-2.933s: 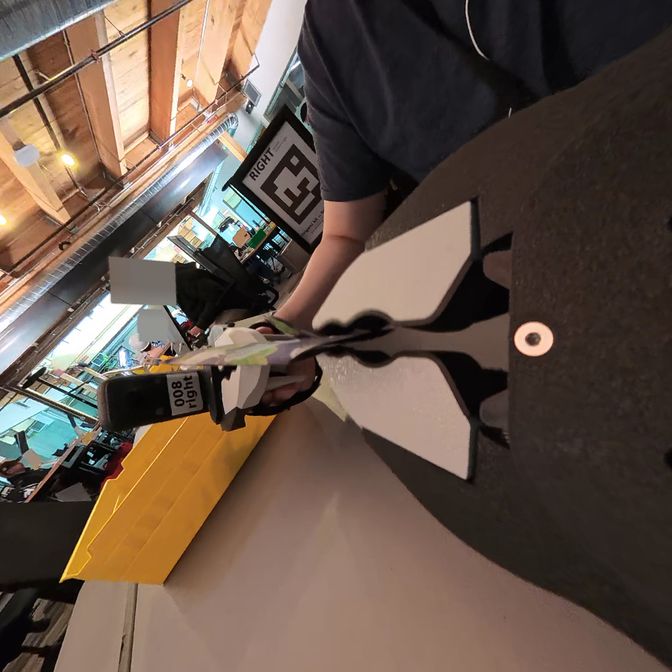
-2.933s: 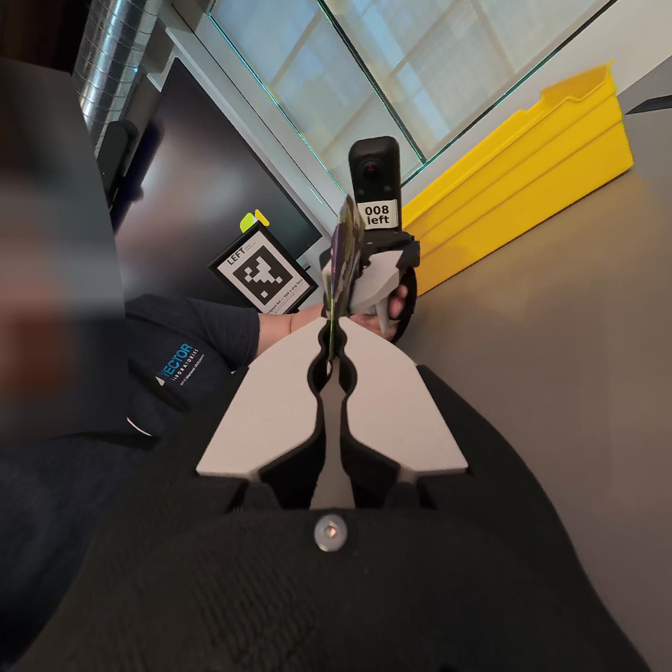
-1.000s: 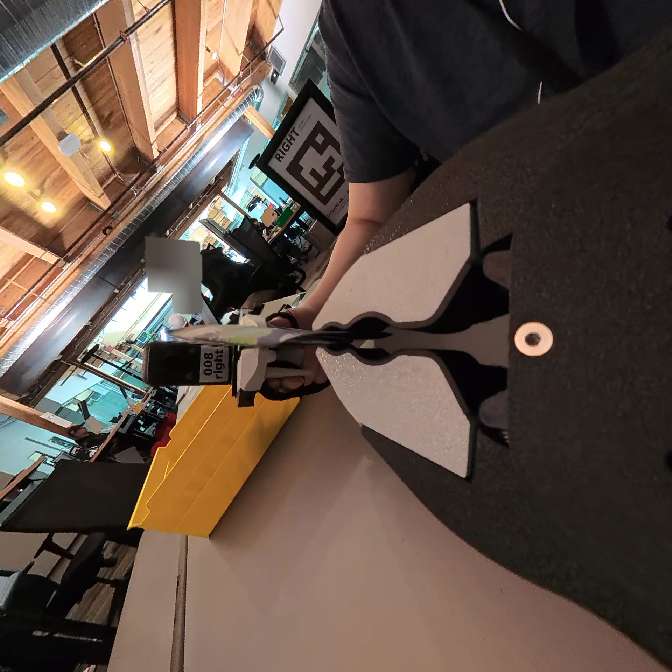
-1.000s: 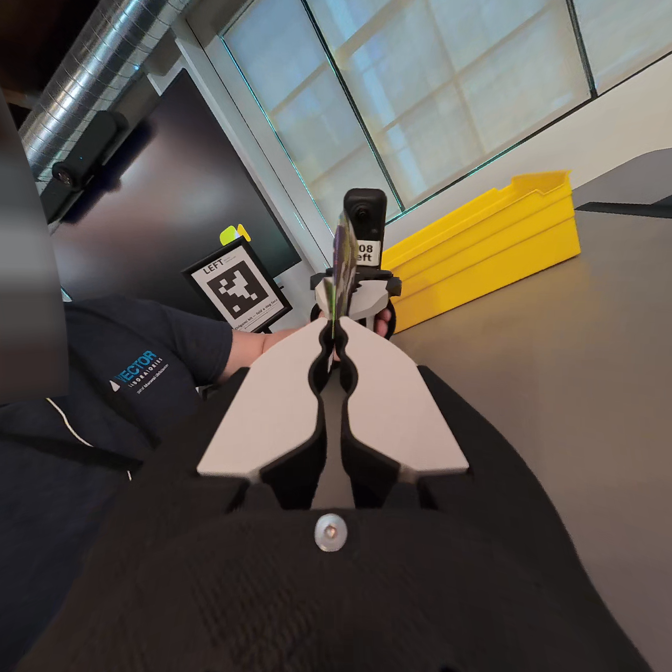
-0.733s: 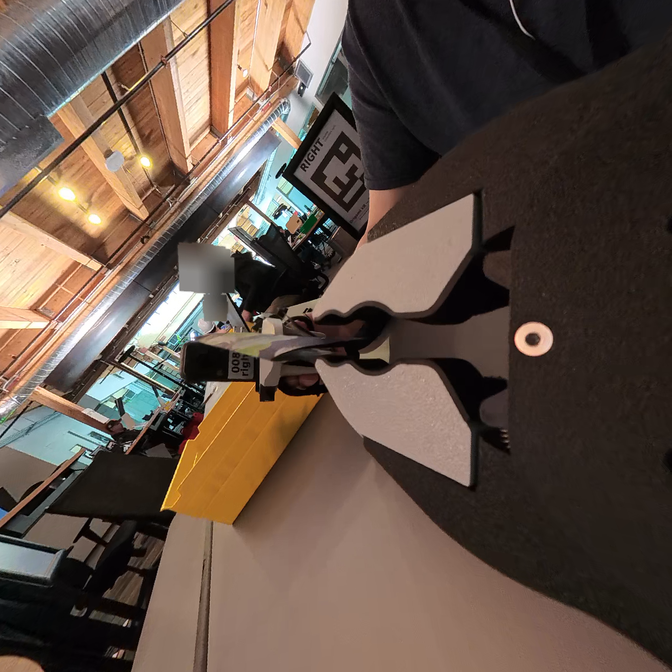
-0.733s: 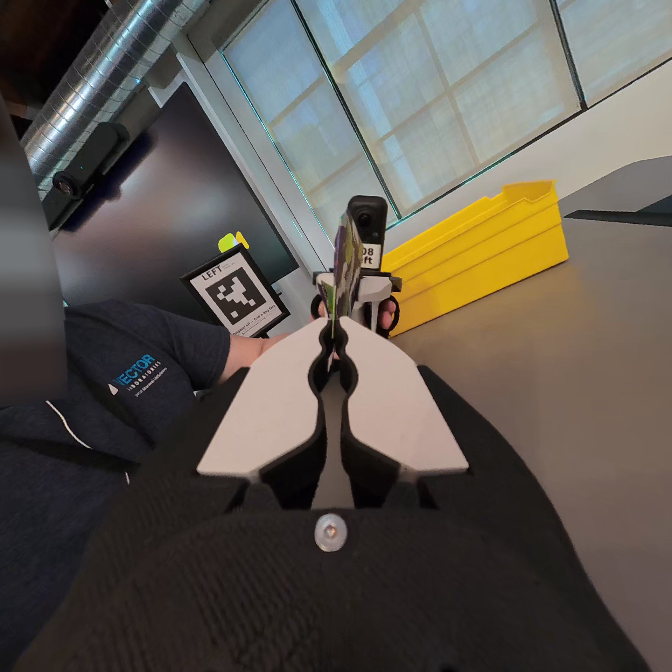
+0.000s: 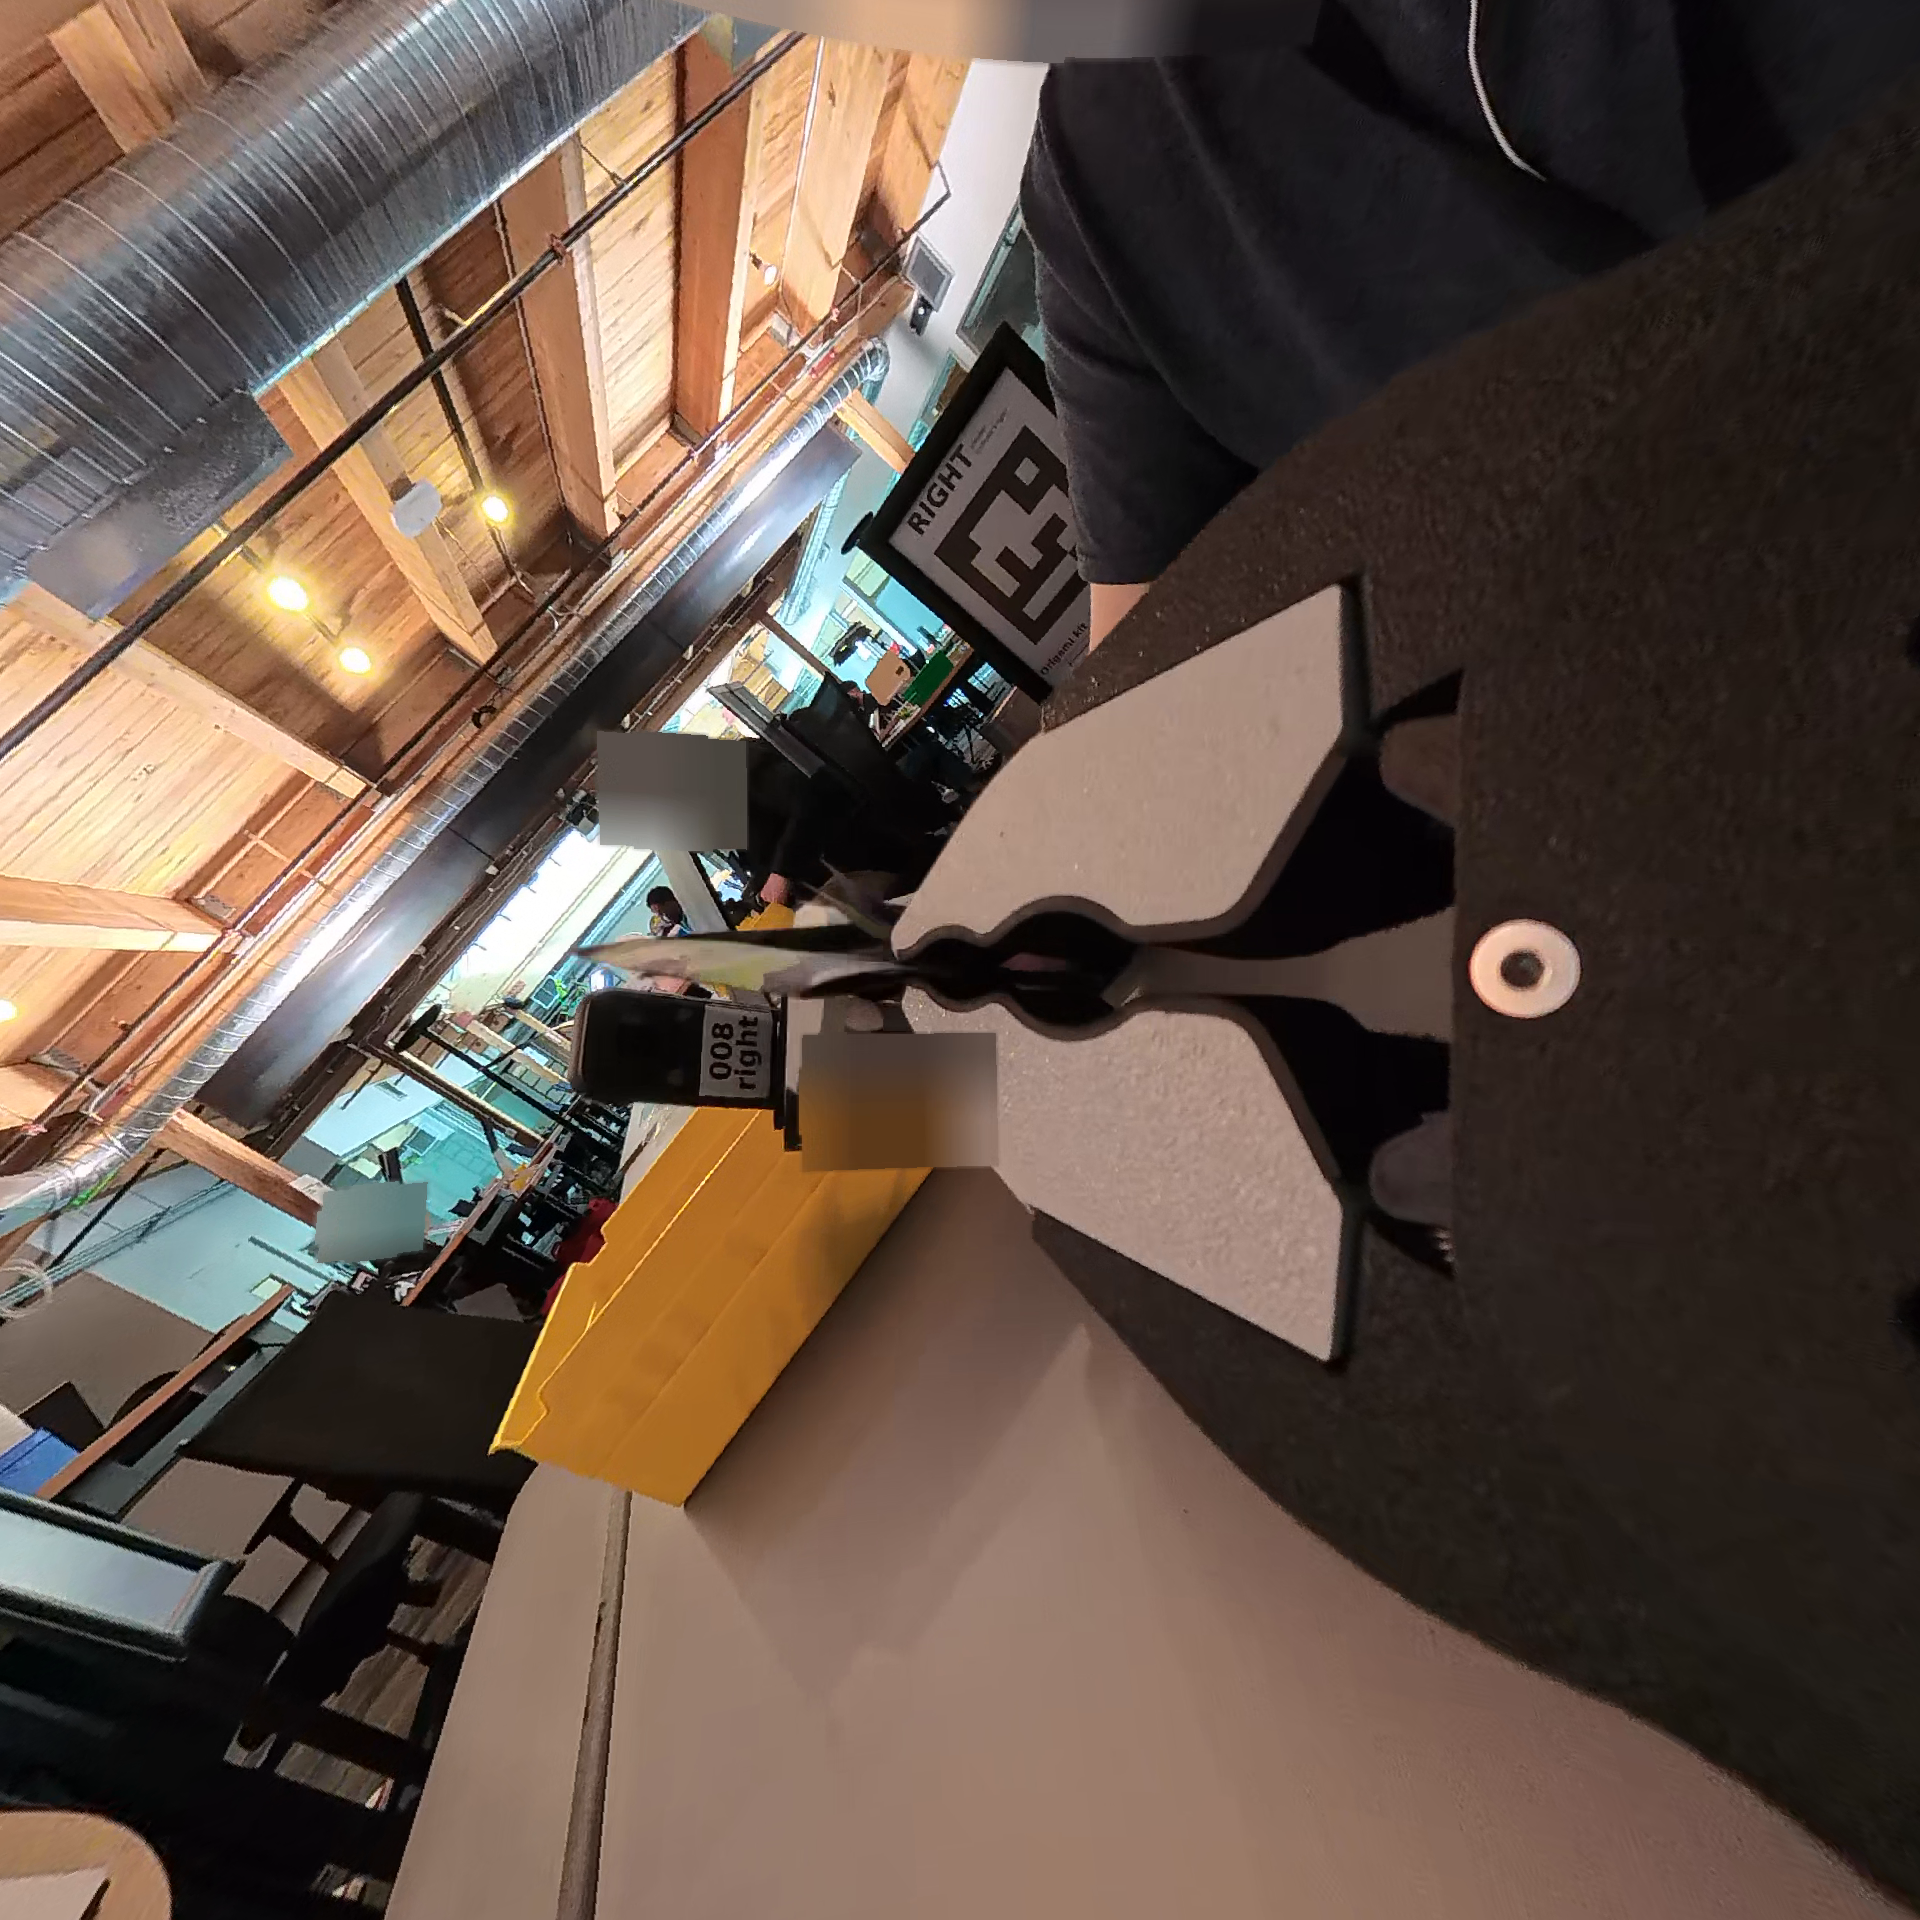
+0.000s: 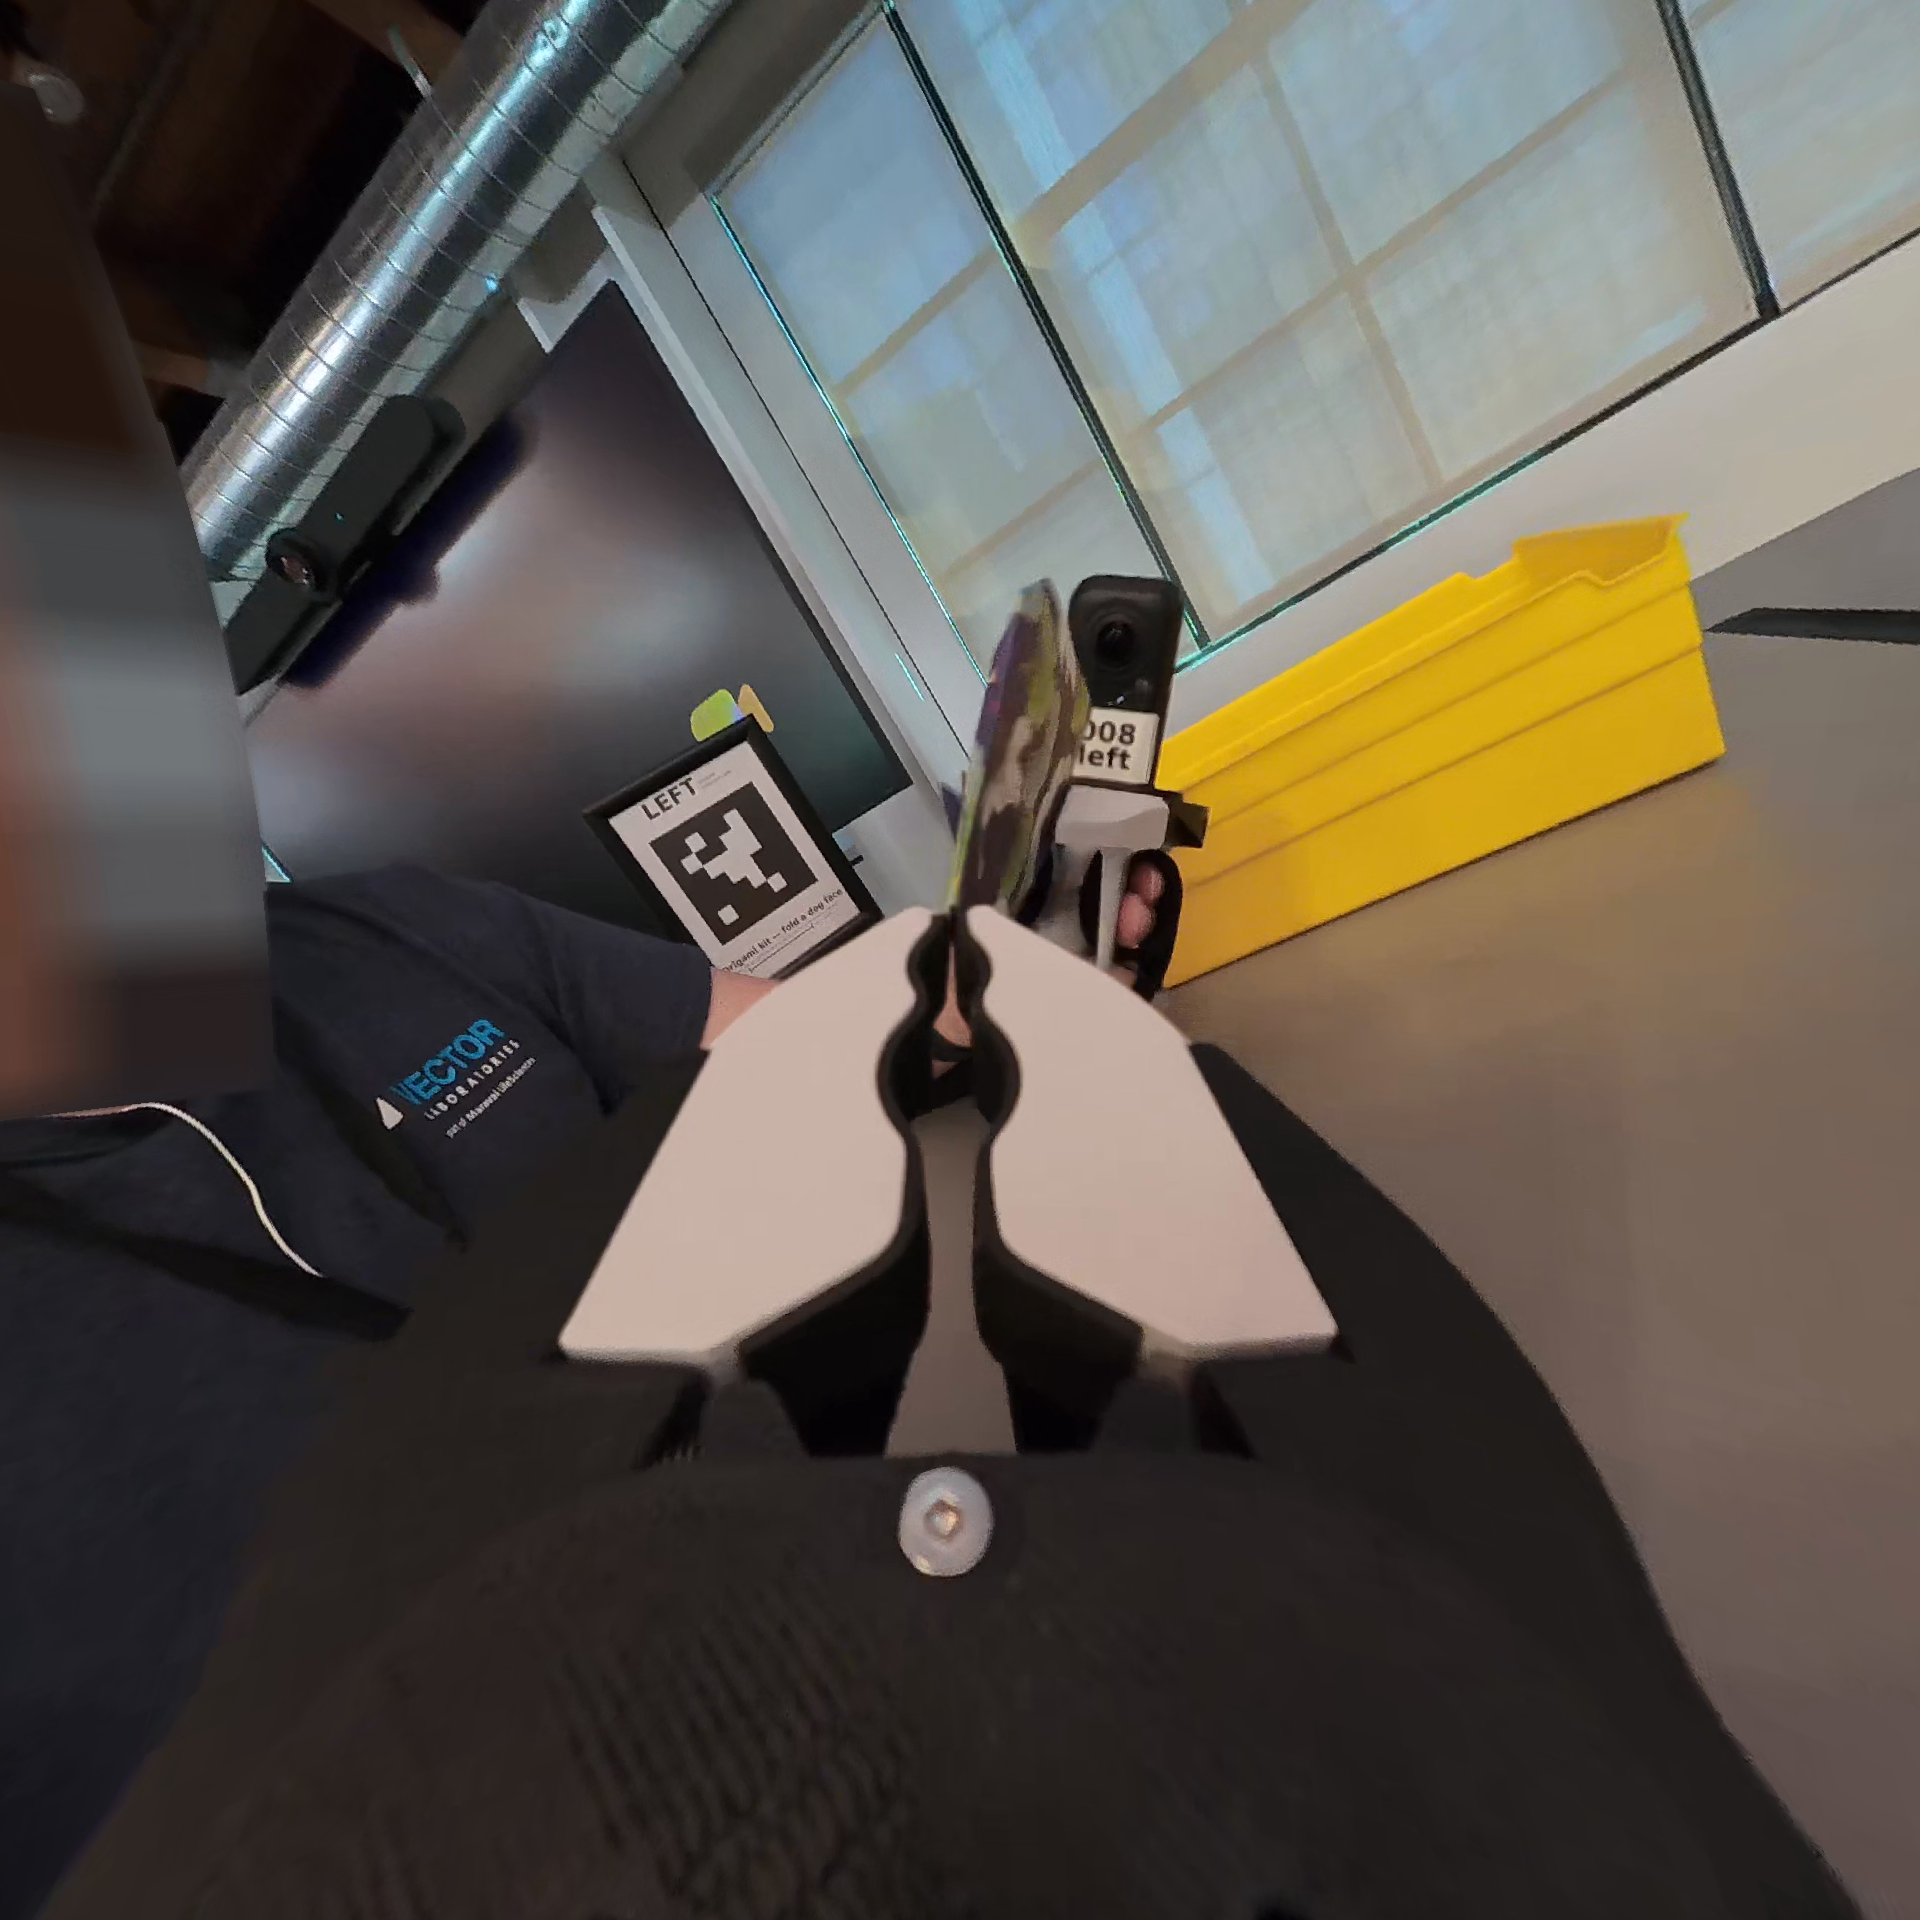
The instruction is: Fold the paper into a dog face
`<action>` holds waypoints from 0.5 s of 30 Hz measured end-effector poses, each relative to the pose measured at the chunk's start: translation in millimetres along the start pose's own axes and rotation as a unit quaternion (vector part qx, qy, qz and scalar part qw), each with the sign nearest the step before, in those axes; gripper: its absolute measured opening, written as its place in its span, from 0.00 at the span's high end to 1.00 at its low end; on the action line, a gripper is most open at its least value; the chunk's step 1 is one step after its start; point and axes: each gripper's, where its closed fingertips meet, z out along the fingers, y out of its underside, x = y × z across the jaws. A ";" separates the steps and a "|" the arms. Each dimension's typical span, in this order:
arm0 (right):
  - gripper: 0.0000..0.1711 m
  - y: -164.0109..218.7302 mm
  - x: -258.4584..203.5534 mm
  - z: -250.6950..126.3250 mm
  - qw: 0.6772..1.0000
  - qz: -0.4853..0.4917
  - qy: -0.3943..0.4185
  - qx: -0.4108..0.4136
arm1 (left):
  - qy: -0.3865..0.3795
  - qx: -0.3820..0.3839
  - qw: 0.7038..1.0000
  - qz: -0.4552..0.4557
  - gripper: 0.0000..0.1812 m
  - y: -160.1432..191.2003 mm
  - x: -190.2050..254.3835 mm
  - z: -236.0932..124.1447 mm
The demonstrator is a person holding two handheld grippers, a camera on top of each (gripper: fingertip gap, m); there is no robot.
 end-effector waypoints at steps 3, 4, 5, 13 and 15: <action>0.99 -4.0 -1.7 -0.9 1.000 0.004 -0.008 0.018 | 0.001 -0.004 1.000 0.001 1.00 2.5 0.5 1.6; 0.97 -5.7 -0.3 -1.6 1.000 0.009 -0.006 0.024 | 0.000 -0.006 1.000 0.000 1.00 3.1 0.2 1.9; 0.98 -7.0 2.1 -2.5 1.000 0.011 0.001 0.029 | -0.001 -0.007 1.000 0.000 1.00 3.7 -0.4 2.0; 1.00 -22.1 11.5 -18.6 0.997 0.034 0.027 0.071 | -0.005 -0.030 1.000 0.002 0.83 8.3 -5.5 3.4; 1.00 -32.8 7.8 -26.5 0.995 0.038 0.020 0.090 | -0.002 -0.047 0.999 0.010 0.79 13.3 -6.2 4.2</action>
